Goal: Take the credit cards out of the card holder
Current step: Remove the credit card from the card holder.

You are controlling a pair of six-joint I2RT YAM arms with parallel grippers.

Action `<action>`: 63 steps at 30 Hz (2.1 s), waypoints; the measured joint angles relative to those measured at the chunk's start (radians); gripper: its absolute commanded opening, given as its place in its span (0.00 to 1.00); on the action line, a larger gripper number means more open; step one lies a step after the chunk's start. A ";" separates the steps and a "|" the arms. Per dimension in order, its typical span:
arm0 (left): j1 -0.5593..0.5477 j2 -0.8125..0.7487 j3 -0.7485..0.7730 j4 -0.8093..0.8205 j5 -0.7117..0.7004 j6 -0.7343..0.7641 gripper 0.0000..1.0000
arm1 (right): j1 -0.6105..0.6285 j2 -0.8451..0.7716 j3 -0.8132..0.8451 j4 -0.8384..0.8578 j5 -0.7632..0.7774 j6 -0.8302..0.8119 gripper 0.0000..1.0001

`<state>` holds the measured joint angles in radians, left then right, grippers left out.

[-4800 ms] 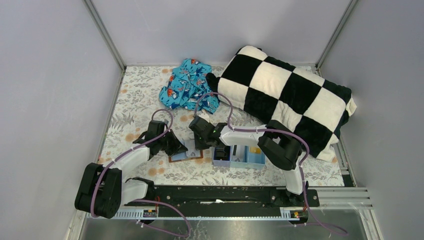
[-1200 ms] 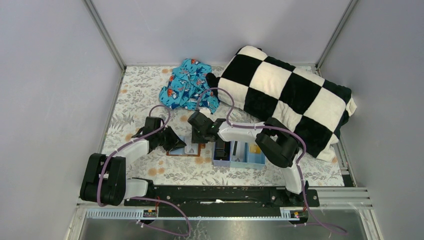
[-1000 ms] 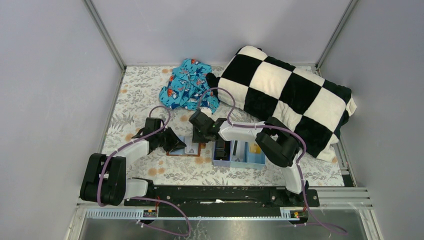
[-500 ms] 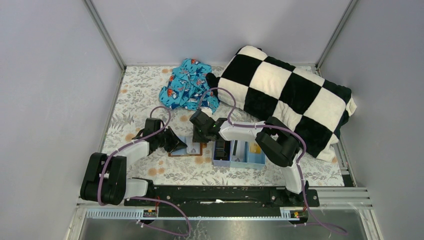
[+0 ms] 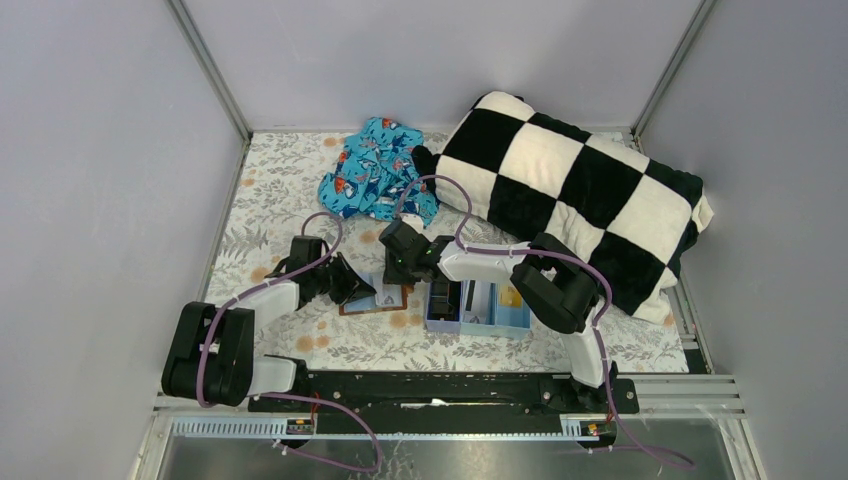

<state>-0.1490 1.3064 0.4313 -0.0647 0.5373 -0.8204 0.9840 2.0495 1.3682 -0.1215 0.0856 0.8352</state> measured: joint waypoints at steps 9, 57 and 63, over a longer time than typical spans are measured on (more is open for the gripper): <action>0.000 -0.002 -0.006 0.005 -0.006 0.000 0.00 | -0.002 0.001 -0.005 0.004 0.000 0.000 0.32; -0.013 -0.048 0.001 -0.039 -0.031 0.006 0.23 | -0.030 -0.049 -0.098 0.053 -0.037 -0.003 0.31; -0.013 -0.042 0.000 -0.022 -0.021 0.000 0.23 | -0.030 -0.046 -0.098 0.058 -0.062 0.005 0.31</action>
<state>-0.1619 1.2640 0.4316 -0.0864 0.5167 -0.8204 0.9543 2.0037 1.2701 -0.0631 0.0235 0.8402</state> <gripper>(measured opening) 0.233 0.316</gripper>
